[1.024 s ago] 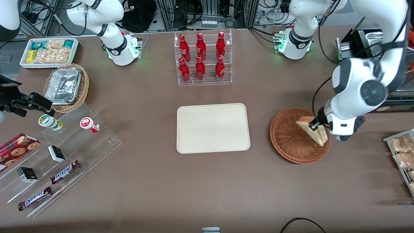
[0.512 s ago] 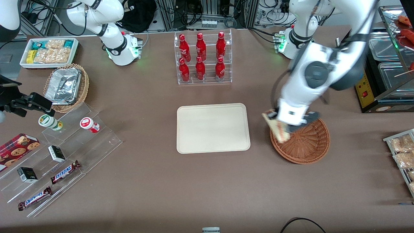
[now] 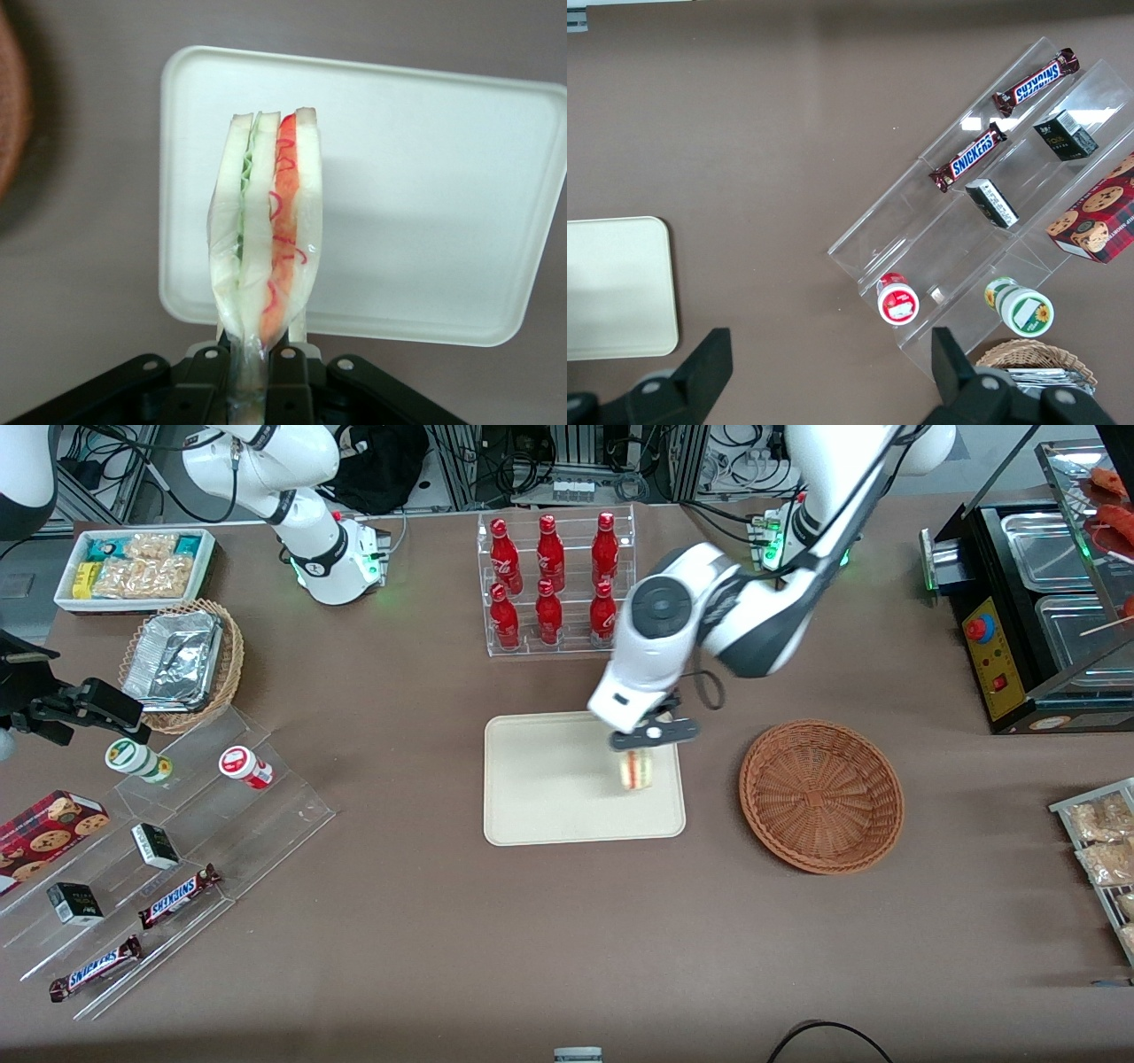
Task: Place sandwich from basket to tray
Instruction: 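Lower the sandwich onto the tray and open the left gripper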
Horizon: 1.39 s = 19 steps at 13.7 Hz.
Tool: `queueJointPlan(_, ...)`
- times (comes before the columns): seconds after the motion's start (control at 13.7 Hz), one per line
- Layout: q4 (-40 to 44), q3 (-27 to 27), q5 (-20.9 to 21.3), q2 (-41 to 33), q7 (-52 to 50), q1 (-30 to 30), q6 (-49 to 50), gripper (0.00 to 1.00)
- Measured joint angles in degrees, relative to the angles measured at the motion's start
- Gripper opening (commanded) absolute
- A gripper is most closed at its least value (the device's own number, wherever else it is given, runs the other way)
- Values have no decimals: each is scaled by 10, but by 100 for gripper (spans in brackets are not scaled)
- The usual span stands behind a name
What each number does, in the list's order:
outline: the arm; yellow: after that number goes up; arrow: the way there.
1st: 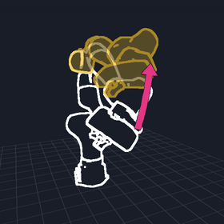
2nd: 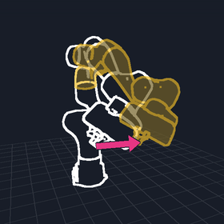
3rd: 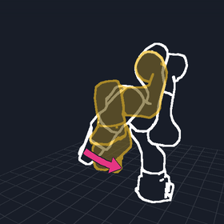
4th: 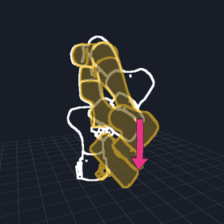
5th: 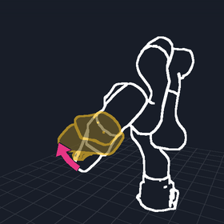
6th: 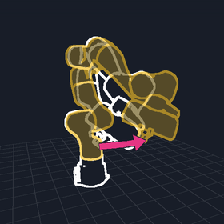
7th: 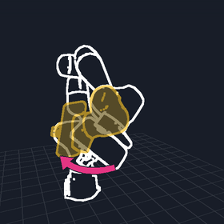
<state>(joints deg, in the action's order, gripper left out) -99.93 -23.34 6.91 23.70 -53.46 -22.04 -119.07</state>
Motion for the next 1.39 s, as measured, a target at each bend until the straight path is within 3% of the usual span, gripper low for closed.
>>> queueJointPlan(0.44, 53, 2, 40, 99, -11, -32, -55, 10)
queueJointPlan(0.95, 81, 3, 66, 148, -31, -40, -72, 13)
queueJointPlan(1.02, 82, 3, 73, 152, -36, -42, -72, 34)
queueJointPlan(1.1, 83, 3, 78, 155, -40, -44, -72, 83)
queueJointPlan(1.17, 83, 3, 80, 157, -42, -45, -72, 100)
queueJointPlan(1.39, 91, 5, 80, 156, -53, -44, -68, 100)
